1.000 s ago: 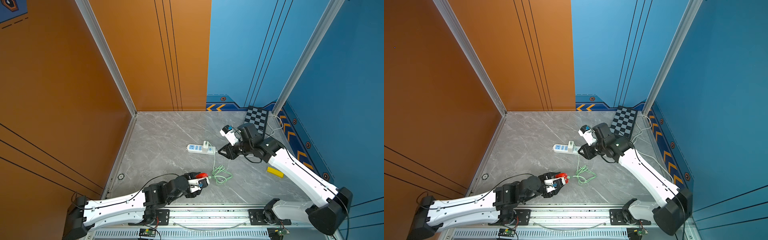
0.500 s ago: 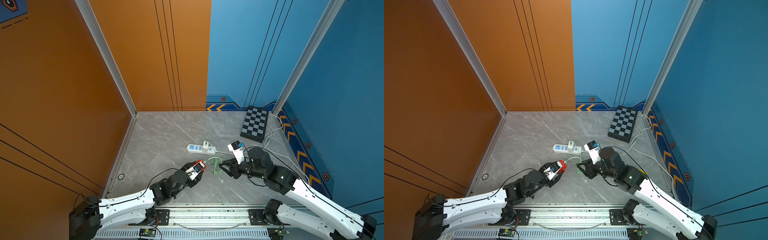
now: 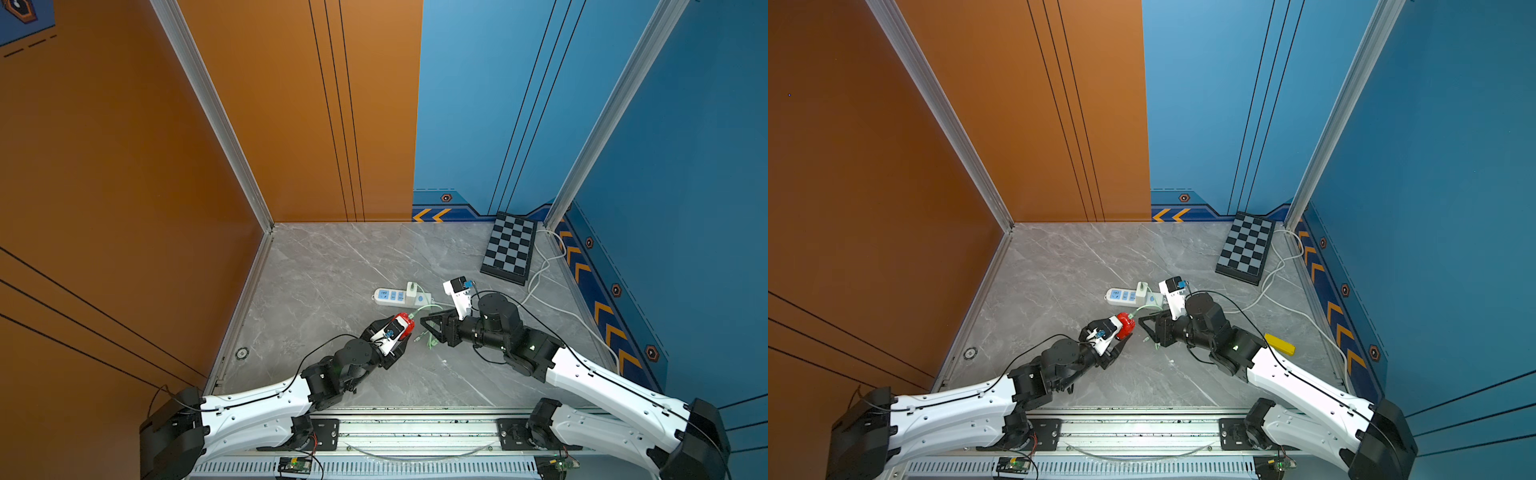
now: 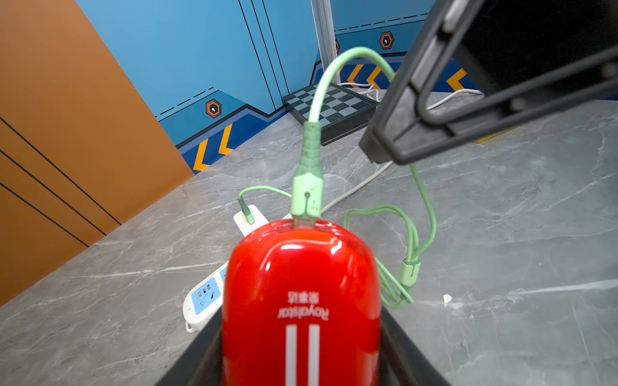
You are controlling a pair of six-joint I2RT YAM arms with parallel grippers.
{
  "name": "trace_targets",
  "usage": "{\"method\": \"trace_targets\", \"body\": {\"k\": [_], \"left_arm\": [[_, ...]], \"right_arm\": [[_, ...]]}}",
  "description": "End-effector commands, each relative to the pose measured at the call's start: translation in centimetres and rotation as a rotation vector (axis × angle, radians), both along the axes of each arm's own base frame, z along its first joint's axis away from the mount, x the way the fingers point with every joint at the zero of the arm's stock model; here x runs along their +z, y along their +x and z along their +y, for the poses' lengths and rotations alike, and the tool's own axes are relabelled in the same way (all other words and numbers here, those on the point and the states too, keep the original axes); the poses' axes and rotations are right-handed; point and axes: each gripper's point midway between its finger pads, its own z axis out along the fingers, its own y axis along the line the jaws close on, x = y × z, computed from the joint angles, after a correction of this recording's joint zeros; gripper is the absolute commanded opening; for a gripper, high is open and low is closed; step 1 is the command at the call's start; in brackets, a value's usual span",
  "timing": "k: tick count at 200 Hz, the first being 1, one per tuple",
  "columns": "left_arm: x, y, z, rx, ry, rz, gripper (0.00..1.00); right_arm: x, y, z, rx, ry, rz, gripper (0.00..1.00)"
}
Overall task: Charge the electric shaver
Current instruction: Insert the charging cable into the electric shaver.
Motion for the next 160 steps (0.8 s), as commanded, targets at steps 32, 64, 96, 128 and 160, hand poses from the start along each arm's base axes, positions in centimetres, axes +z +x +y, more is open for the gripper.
{"method": "trace_targets", "body": {"k": [32,64,96,128,160], "left_arm": [[3.0,0.3,-0.3,0.002,-0.113,-0.034,0.00],[3.5,0.3,-0.4,0.000,-0.121,-0.045,0.00],[3.8,0.2,-0.5,-0.009,-0.129,-0.047,0.00],[3.8,0.2,-0.5,-0.006,-0.129,-0.049,0.00],[3.8,0.3,-0.7,-0.008,-0.131,-0.045,0.00]], "right_arm": [[3.1,1.4,1.3,-0.029,0.083,-0.090,0.38],[2.9,1.7,1.7,-0.029,0.080,-0.095,0.36],[3.0,2.0,1.8,-0.039,0.089,-0.104,0.35],[3.4,2.2,1.7,-0.050,0.093,-0.116,0.32],[3.4,2.2,2.0,-0.046,0.096,-0.116,0.30]]}}
